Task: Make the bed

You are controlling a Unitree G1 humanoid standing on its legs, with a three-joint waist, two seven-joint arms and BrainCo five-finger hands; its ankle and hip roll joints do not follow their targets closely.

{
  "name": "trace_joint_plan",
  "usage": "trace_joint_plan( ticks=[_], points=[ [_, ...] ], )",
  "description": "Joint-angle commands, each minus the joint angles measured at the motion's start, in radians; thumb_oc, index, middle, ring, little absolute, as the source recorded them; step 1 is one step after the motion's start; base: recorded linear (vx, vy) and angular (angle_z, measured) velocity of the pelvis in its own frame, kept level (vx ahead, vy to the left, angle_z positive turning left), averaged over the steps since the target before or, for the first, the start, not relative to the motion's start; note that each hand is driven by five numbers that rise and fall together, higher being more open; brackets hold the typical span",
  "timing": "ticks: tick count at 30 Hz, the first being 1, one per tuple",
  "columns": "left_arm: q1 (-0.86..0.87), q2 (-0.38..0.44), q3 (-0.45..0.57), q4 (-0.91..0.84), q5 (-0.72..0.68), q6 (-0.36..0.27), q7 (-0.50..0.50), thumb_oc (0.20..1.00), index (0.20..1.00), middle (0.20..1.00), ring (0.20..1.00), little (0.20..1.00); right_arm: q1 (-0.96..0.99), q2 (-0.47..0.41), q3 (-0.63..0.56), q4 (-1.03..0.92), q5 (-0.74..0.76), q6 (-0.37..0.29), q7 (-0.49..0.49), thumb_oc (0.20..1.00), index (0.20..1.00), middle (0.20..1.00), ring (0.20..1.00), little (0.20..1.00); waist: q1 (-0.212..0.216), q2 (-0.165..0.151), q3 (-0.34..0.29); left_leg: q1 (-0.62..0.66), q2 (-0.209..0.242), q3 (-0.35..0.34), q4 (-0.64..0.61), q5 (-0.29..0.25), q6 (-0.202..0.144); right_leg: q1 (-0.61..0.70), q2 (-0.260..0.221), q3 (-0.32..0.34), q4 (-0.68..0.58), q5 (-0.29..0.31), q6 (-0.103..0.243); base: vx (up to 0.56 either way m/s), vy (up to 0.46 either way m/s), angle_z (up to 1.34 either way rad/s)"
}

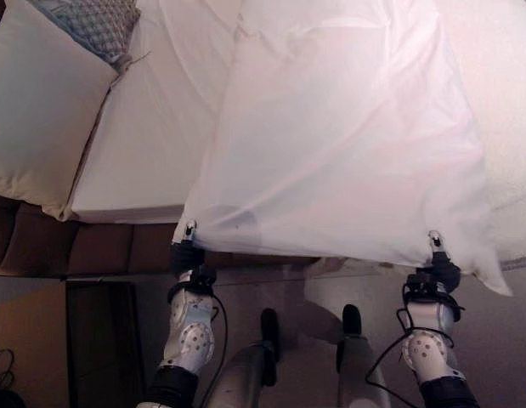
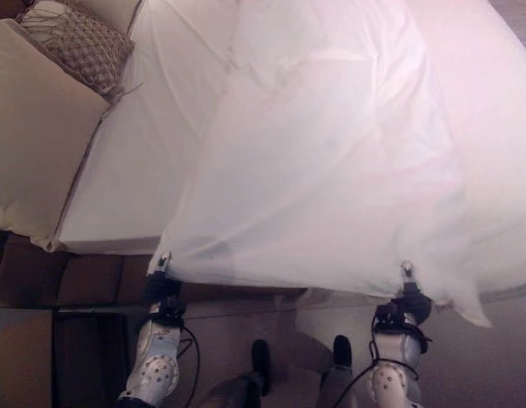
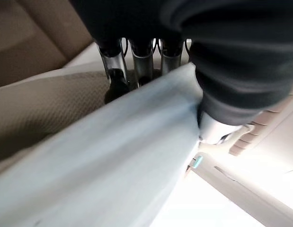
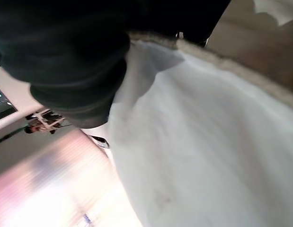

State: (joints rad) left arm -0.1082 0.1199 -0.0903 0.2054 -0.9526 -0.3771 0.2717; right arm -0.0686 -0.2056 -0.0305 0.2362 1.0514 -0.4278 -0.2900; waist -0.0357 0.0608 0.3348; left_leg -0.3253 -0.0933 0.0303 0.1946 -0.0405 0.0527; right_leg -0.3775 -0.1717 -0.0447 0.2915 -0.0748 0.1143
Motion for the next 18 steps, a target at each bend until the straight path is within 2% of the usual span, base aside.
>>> trace_joint_plan(
  ticks=[1,3,4,6,9,13,18],
  points=[
    [0.019,0.095,0.163,-0.13,0.07,-0.094,0.039,0.2,0.2,0.2,0.2,0.2,-0.019,-0.032,-0.03,0.049,0.008,-0.049,-0.003,0.2,0.2,0.2,0.2,0.2,0.021,-0.045,-0.05,0.025,-0.03,0.002,-0.029,-0.009,-0.055,0.002,0.071,0.027,-0.11,0.106,-0.013,-0.01,0.062,0.13],
    [0.005,0.089,0.17,-0.114,0.065,-0.104,0.057,0.2,0.2,0.2,0.2,0.2,-0.045,-0.032,-0.018,0.045,0.001,-0.05,-0.017,0.2,0.2,0.2,0.2,0.2,0.032,-0.047,-0.044,0.01,-0.023,0.018,-0.007,-0.008,-0.057,-0.008,0.066,0.021,-0.104,0.116,-0.008,-0.05,0.003,0.02],
    [-0.03,0.087,0.166,-0.086,0.041,-0.104,0.059,0.2,0.2,0.2,0.2,0.2,-0.098,-0.062,-0.015,0.09,-0.017,-0.042,-0.031,0.2,0.2,0.2,0.2,0.2,0.044,-0.045,-0.052,0.01,-0.015,0.027,-0.011,-0.007,-0.054,-0.005,0.068,0.023,-0.111,0.122,-0.003,-0.05,-0.032,-0.13],
    [-0.061,0.094,0.16,-0.06,0.045,-0.103,0.072,0.2,0.2,0.2,0.2,0.2,-0.133,-0.073,-0.012,0.108,-0.028,-0.044,-0.044,0.2,0.2,0.2,0.2,0.2,0.044,-0.042,-0.061,0.015,-0.011,0.028,-0.024,-0.006,-0.049,-0.007,0.072,0.031,-0.111,0.124,-0.003,0.0,-0.066,-0.12],
    [-0.187,0.136,0.133,-0.032,0.059,-0.094,0.097,0.2,0.2,0.2,0.2,0.2,-0.241,-0.13,0.021,0.082,-0.107,-0.026,-0.093,0.2,0.2,0.2,0.2,0.2,0.035,-0.042,-0.079,0.005,-0.006,0.031,-0.028,-0.004,-0.045,-0.015,0.071,0.023,-0.111,0.122,-0.001,-0.02,-0.074,-0.01],
    [-0.327,0.183,0.126,-0.036,0.064,-0.118,0.121,0.2,0.2,0.2,0.2,0.2,-0.353,-0.184,0.061,0.04,-0.145,-0.025,-0.102,0.2,0.2,0.2,0.2,0.2,0.036,-0.045,-0.074,0.0,-0.007,0.025,-0.015,-0.008,-0.044,-0.023,0.072,0.019,-0.087,0.116,0.0,-0.02,-0.042,0.02],
    [-0.401,0.235,0.144,-0.084,0.074,-0.142,0.139,0.2,0.2,0.2,0.2,0.2,-0.435,-0.228,0.083,-0.038,-0.172,-0.04,-0.108,0.2,0.2,0.2,0.2,0.2,0.037,-0.048,-0.071,-0.008,-0.008,0.028,-0.007,-0.013,-0.039,-0.034,0.065,0.017,-0.077,0.119,0.008,0.0,0.008,0.0]
  ],
)
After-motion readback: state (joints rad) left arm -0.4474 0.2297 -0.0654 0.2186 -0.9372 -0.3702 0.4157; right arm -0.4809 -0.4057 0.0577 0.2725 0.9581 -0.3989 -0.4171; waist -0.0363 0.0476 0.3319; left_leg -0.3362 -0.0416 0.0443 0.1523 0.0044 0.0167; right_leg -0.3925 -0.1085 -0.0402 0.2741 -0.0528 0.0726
